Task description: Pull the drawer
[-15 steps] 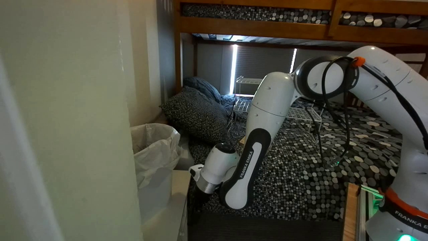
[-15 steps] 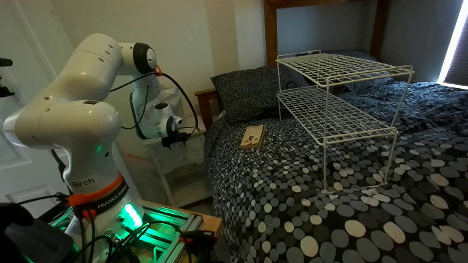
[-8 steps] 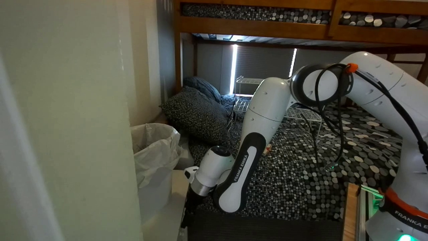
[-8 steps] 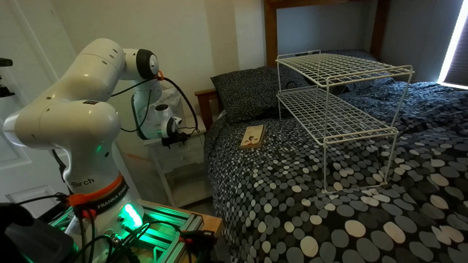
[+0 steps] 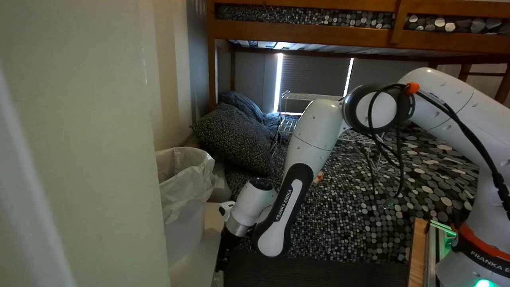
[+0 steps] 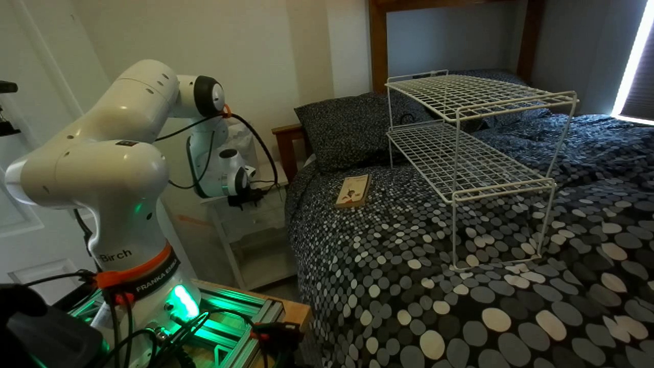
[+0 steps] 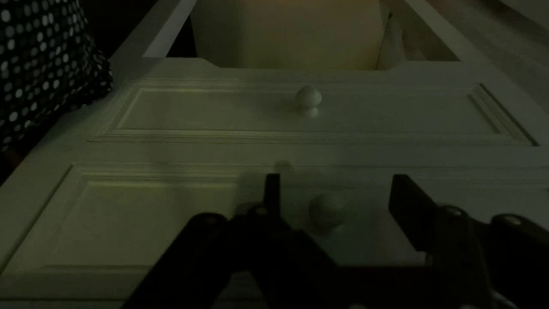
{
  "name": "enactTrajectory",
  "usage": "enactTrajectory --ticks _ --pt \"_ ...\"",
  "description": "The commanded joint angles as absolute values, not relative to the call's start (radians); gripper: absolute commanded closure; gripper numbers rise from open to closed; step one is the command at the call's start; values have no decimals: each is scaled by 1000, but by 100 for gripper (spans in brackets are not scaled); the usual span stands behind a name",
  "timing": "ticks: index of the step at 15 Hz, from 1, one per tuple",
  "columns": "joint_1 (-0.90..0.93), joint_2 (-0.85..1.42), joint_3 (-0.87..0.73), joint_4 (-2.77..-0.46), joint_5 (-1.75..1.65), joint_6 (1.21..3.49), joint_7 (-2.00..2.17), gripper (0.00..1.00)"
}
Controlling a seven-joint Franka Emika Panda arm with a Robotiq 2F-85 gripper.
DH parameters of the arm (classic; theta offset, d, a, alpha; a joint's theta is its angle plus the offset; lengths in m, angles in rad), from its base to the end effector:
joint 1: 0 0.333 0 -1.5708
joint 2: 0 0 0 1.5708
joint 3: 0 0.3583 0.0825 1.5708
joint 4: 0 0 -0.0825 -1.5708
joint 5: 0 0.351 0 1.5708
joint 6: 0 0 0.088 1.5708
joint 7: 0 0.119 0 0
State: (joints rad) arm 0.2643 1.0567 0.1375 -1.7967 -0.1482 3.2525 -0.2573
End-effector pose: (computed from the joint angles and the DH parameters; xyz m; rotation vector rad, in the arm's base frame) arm 0.6070 0.2606 0.0550 -2.7730 -1.0371 -0.6106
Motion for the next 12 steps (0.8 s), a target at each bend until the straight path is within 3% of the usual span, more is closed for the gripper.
enactTrajectory --ticks 1,6,12 --pt "257 1089 149 -1756 -176 3247 -234 62" --pt "274 1082 126 -1761 -174 3262 -230 99" --pt "318 1029 83 -1814 -152 3187 -197 94"
